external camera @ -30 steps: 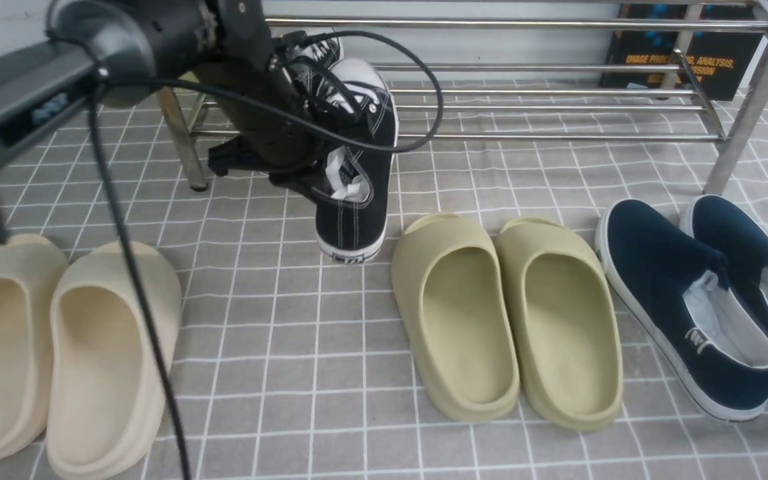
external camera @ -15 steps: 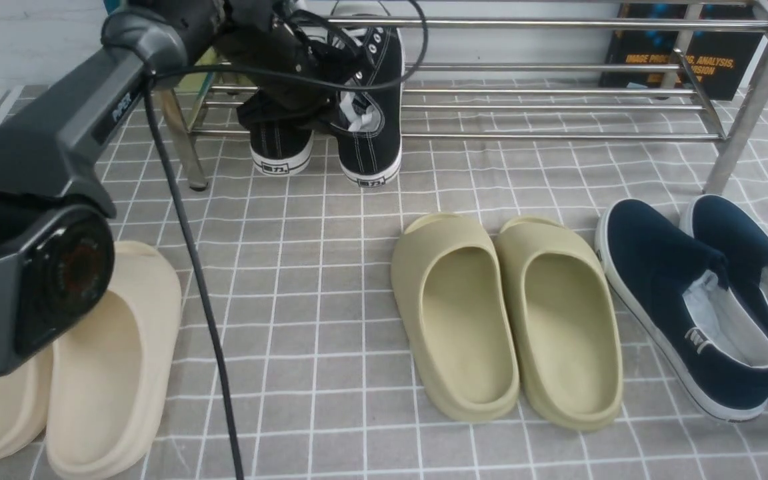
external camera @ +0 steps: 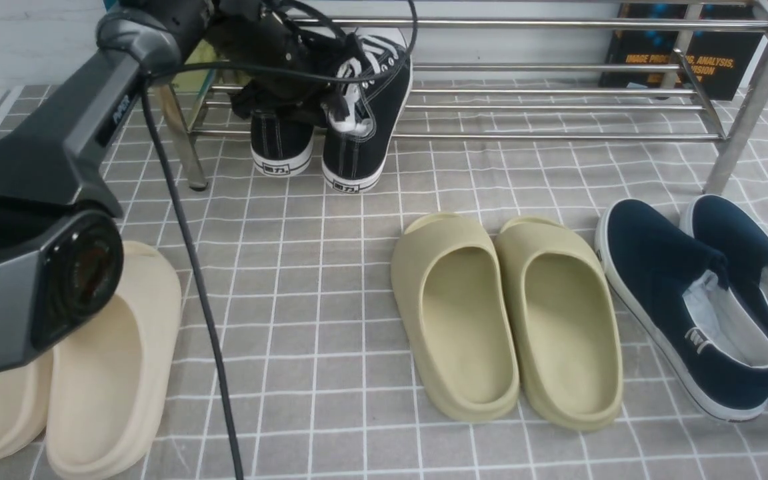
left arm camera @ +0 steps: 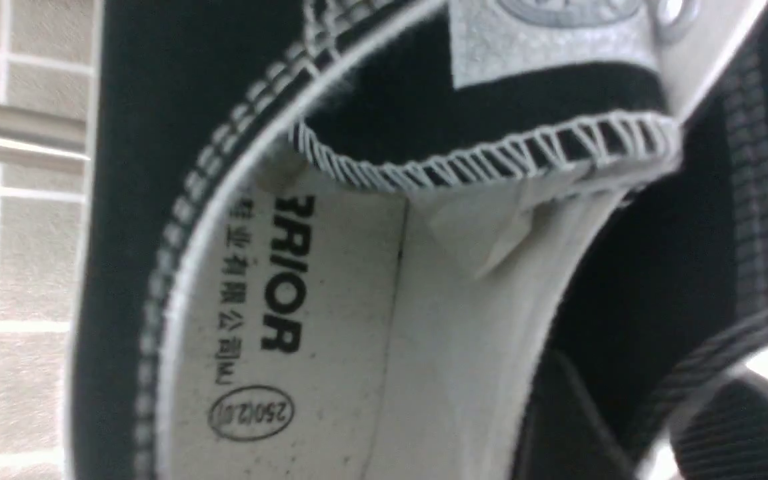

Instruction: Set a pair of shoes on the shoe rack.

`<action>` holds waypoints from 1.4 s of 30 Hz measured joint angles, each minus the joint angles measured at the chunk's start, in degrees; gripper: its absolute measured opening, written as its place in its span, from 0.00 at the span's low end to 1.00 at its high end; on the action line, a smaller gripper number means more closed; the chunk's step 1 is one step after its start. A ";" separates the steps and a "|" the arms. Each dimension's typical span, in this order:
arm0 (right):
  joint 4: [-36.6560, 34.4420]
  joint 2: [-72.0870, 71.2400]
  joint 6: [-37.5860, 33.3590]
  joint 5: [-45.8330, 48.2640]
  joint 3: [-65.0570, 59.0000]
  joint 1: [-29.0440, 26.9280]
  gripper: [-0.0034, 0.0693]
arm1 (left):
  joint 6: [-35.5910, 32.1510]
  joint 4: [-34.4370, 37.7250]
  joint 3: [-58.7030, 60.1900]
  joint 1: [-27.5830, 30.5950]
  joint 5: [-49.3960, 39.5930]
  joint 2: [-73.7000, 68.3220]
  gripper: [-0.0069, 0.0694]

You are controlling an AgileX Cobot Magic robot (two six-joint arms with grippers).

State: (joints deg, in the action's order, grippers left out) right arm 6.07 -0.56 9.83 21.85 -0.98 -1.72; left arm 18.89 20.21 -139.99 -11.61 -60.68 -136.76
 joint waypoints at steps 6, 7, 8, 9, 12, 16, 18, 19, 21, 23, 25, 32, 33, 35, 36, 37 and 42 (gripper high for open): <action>0.00 0.00 0.00 0.00 0.00 0.00 0.38 | 0.12 -4.63 -2.63 0.81 -7.19 3.55 0.51; 0.00 0.00 0.00 0.00 0.00 0.00 0.38 | 0.12 -5.89 -2.75 0.81 -8.23 4.70 0.50; 0.00 0.00 0.00 0.00 0.00 0.00 0.38 | 0.12 -7.87 -2.90 0.88 -9.24 6.95 0.46; 0.00 0.00 0.00 0.00 0.00 0.00 0.38 | 0.12 -9.27 -2.90 0.88 -9.75 9.23 0.42; 0.00 0.00 0.00 0.00 0.00 0.00 0.38 | 0.12 -11.52 -2.90 0.93 -10.92 15.78 0.29; 0.00 0.00 0.00 0.00 0.00 0.00 0.38 | -1.01 -13.58 -3.09 0.93 -11.07 24.94 0.12; 0.00 0.00 0.00 0.00 0.00 0.00 0.38 | -1.63 -14.30 -3.03 0.93 -11.07 27.90 0.08; 0.00 0.00 0.00 0.00 0.00 0.00 0.38 | -2.33 -15.00 -2.44 0.93 -11.07 31.54 0.07; 0.00 0.00 0.00 0.00 0.00 0.00 0.38 | -3.40 -16.21 -0.16 0.93 -11.07 36.95 0.07; 0.00 0.00 0.00 0.00 0.00 0.00 0.38 | -4.30 -17.83 3.73 0.93 -11.07 42.40 0.07; 0.00 0.00 0.00 0.00 0.00 0.00 0.38 | -4.58 -20.21 9.24 0.93 -11.07 47.30 0.07; 0.00 0.00 0.00 0.00 0.00 0.00 0.38 | -4.60 -25.29 35.65 0.99 -11.07 65.55 0.07; 0.00 0.00 0.00 0.00 0.00 0.00 0.38 | -4.60 -25.31 40.02 0.99 -11.01 68.41 0.07; 0.00 0.00 0.00 0.00 0.00 0.00 0.38 | -4.16 -25.31 45.21 0.99 -10.59 71.94 0.07; 0.00 0.00 0.00 0.00 0.00 0.00 0.38 | -3.80 -25.31 48.63 0.99 -9.90 74.31 0.07; 0.00 0.00 0.00 0.00 0.00 0.00 0.38 | -3.01 -25.31 55.18 0.99 -7.88 79.03 0.07; 0.00 0.00 0.00 0.00 0.00 0.00 0.38 | -1.39 -24.57 71.58 0.99 -2.60 92.61 0.07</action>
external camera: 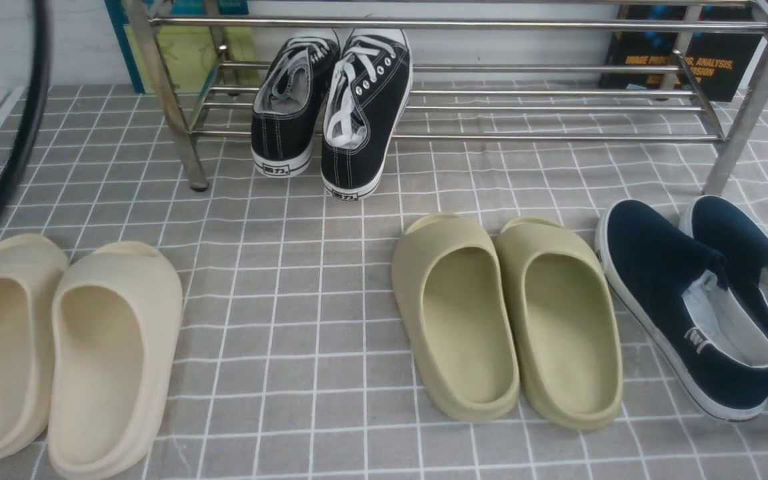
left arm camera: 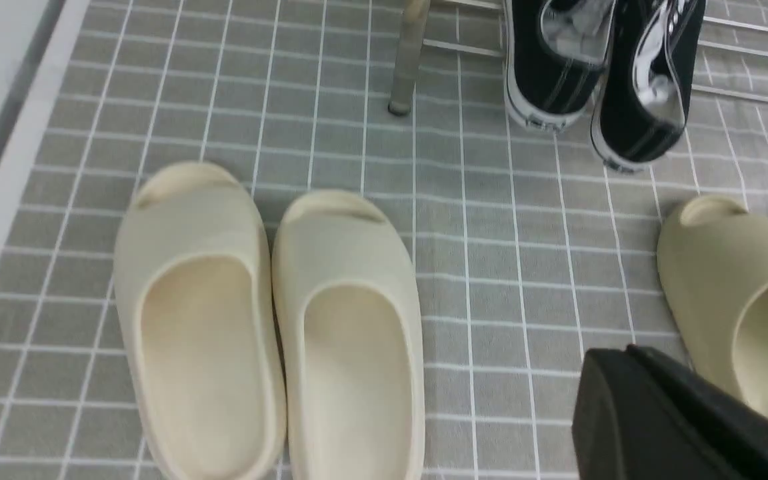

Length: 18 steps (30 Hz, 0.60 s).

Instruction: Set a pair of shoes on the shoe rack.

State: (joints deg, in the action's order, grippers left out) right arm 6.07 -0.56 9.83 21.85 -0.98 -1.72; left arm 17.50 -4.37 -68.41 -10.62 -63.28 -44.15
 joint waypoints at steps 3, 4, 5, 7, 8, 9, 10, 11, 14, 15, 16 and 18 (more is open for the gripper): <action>0.00 0.00 0.00 0.00 0.00 0.00 0.38 | 1.31 0.78 8.08 0.00 2.31 7.00 0.07; 0.00 0.00 0.00 0.00 0.00 0.00 0.38 | 1.66 0.98 10.30 0.00 2.72 9.10 0.07; 0.00 0.00 0.00 0.00 0.00 0.00 0.38 | 1.92 1.22 12.27 0.00 2.77 11.00 0.07; 0.00 0.00 0.00 0.00 0.00 0.00 0.38 | 1.97 1.96 15.51 0.00 2.34 14.40 0.07; 0.00 0.00 0.00 0.00 0.00 0.00 0.38 | 1.97 2.20 16.87 0.00 1.76 15.64 0.07; 0.00 0.00 0.00 0.00 0.00 0.00 0.38 | 1.97 2.28 17.12 0.00 1.60 15.64 0.07; 0.00 0.00 0.00 0.00 0.00 0.00 0.38 | 1.97 2.44 18.67 0.00 0.41 17.13 0.07; 0.00 0.00 0.00 0.00 0.00 0.00 0.38 | 1.97 2.49 19.53 0.00 -0.35 17.64 0.07; 0.00 0.00 0.00 0.00 0.00 0.00 0.38 | 1.97 2.67 20.71 0.00 -2.94 18.44 0.07; 0.00 0.00 0.00 0.00 0.00 0.00 0.38 | 1.97 2.81 20.78 0.00 -3.02 18.44 0.07; 0.00 0.00 0.00 0.00 0.00 0.00 0.38 | 1.97 3.43 20.89 0.00 -3.10 18.44 0.07; 0.00 0.00 0.00 0.00 0.00 0.00 0.38 | 1.97 4.36 21.02 0.00 -3.23 18.44 0.07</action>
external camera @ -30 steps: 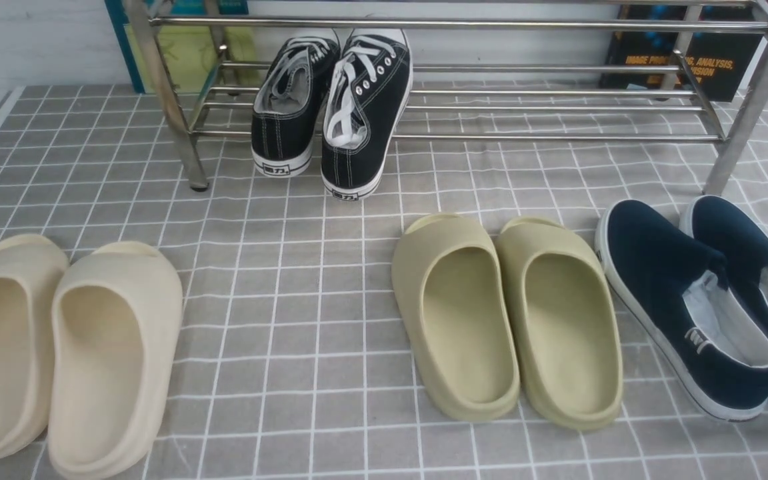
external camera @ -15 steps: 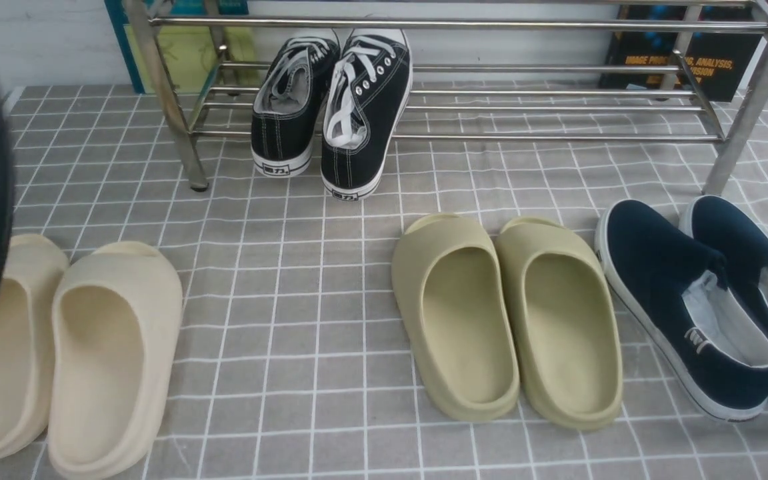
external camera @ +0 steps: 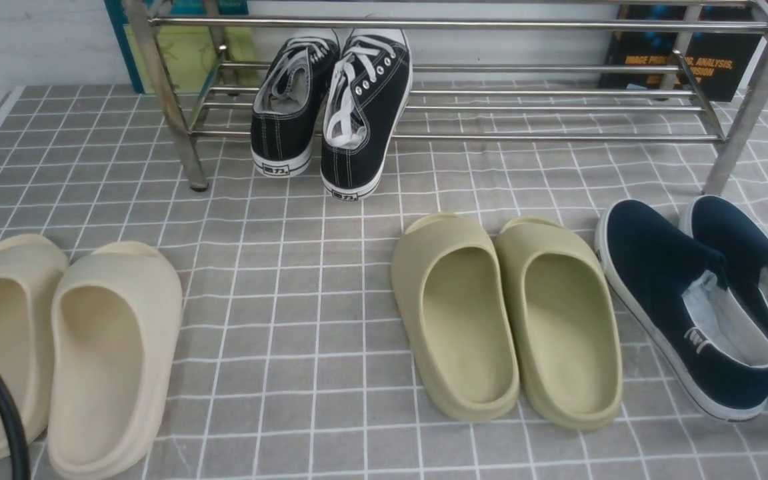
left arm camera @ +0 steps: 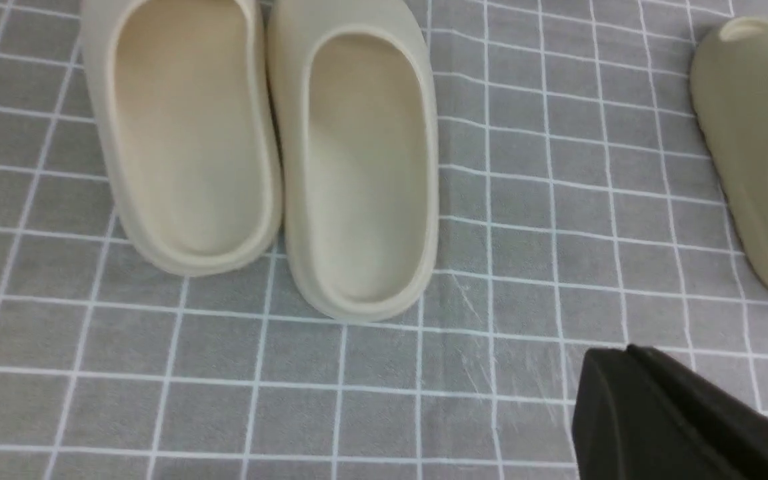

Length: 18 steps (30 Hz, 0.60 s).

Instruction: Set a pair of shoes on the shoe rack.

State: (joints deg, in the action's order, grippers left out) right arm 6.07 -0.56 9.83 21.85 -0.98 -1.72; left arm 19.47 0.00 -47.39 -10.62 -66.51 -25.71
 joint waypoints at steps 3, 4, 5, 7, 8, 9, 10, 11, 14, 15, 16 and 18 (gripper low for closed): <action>0.00 0.00 0.00 0.00 0.00 0.00 0.38 | -0.15 -0.54 0.00 0.00 -0.42 0.00 0.07; 0.00 0.00 0.00 0.00 0.00 0.00 0.38 | -0.71 -0.66 0.55 0.00 0.07 0.10 0.07; 0.00 0.00 0.00 0.00 0.00 0.00 0.38 | -0.93 -0.80 1.25 0.00 1.05 0.52 0.07; 0.00 0.00 0.00 0.00 0.00 0.00 0.38 | -1.31 -1.01 4.15 0.00 5.36 2.12 0.07; 0.00 0.00 0.00 0.00 0.00 0.00 0.38 | -1.32 -1.06 5.79 0.00 7.87 2.83 0.07; 0.00 0.00 0.00 0.00 0.00 0.00 0.38 | -1.32 -1.12 8.67 0.00 12.26 4.84 0.07; 0.00 0.00 0.00 0.00 0.00 0.00 0.38 | -1.32 -1.12 9.21 0.00 13.04 4.84 0.07; 0.00 0.00 0.00 0.00 0.00 0.00 0.38 | -1.32 -1.17 11.43 0.00 16.33 6.55 0.07; 0.00 0.00 0.00 0.00 0.00 0.00 0.38 | -1.36 -1.37 22.15 0.06 31.02 12.56 0.07; 0.00 0.00 0.00 0.00 0.00 0.00 0.38 | -1.36 -1.51 25.34 0.27 34.92 13.84 0.07; 0.00 0.00 0.00 0.00 0.00 0.00 0.38 | -1.36 -1.58 28.98 0.99 39.12 15.94 0.07; 0.00 0.00 0.00 0.00 0.00 0.00 0.38 | -1.36 -1.52 32.26 2.22 42.77 17.26 0.07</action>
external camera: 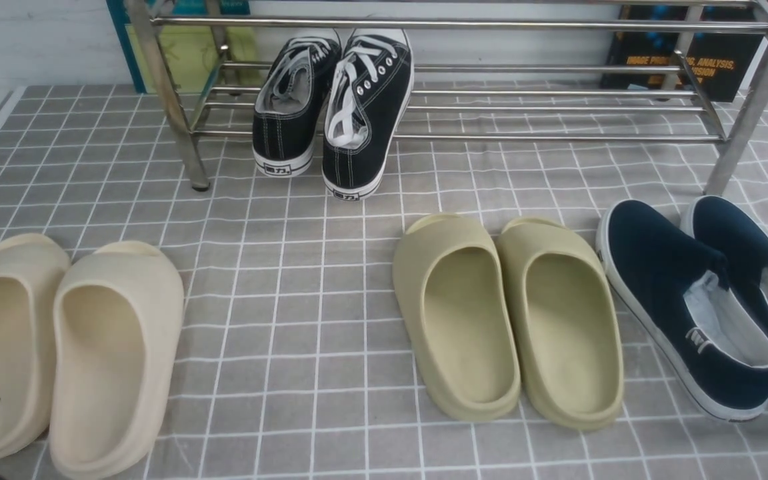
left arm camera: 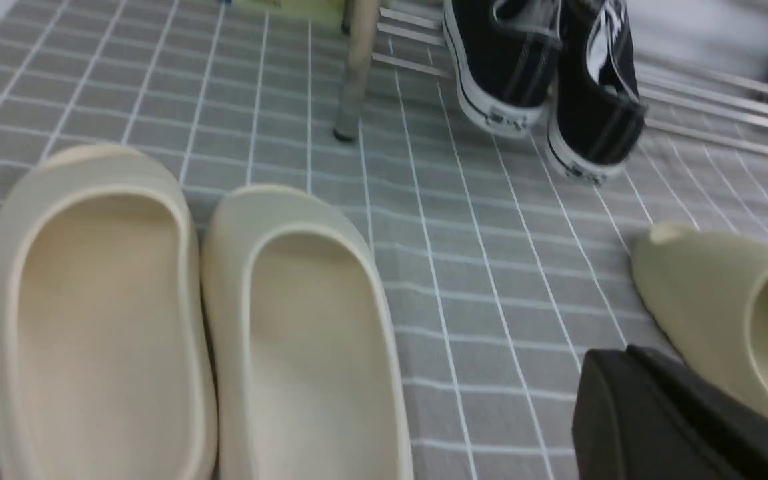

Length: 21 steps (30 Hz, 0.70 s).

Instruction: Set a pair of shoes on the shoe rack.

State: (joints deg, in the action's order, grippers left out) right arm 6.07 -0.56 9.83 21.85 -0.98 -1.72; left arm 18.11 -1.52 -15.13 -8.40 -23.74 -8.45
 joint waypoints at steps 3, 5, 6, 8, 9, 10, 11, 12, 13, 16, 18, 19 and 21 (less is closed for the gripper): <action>0.00 0.00 0.00 0.00 0.00 0.00 0.38 | -0.12 1.52 6.50 4.56 6.02 3.81 0.07; 0.00 0.00 0.00 0.00 0.00 0.00 0.38 | -0.12 1.88 8.63 6.58 7.07 5.33 0.07; 0.00 0.00 0.00 0.00 0.00 0.00 0.38 | -0.12 2.00 10.51 9.10 7.44 7.33 0.07; 0.00 0.00 0.00 0.00 0.00 0.00 0.38 | -0.12 2.00 11.45 10.15 7.58 8.23 0.07; 0.00 0.00 0.00 0.00 0.00 0.00 0.38 | -0.17 1.95 13.16 11.73 7.96 8.96 0.07; 0.00 0.00 0.00 0.00 0.00 0.00 0.38 | -0.17 1.95 14.28 12.37 8.05 9.02 0.07; 0.00 0.00 0.00 0.00 0.00 0.00 0.38 | -0.17 1.95 14.50 12.49 8.05 9.04 0.07; 0.00 0.00 0.00 0.00 0.00 0.00 0.38 | -0.17 1.95 15.29 12.87 8.05 9.04 0.07; 0.00 0.00 0.00 0.00 0.00 0.00 0.38 | -0.17 1.95 16.44 13.35 7.60 9.04 0.07; 0.00 0.00 0.00 0.00 0.00 0.00 0.38 | -0.17 1.95 16.74 13.46 6.21 9.04 0.07; 0.00 0.00 0.00 0.00 0.00 0.00 0.38 | -0.17 1.95 16.81 13.58 4.00 9.04 0.07; 0.00 0.00 0.00 0.00 0.00 0.00 0.38 | -0.17 1.95 16.81 13.58 3.80 9.04 0.07; 0.00 0.00 0.00 0.00 0.00 0.00 0.38 | -0.17 2.00 16.86 13.58 2.90 9.04 0.07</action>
State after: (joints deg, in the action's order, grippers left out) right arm 6.07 -0.56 9.83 21.85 -0.98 -1.72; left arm 17.94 0.49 1.73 5.18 -20.84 0.59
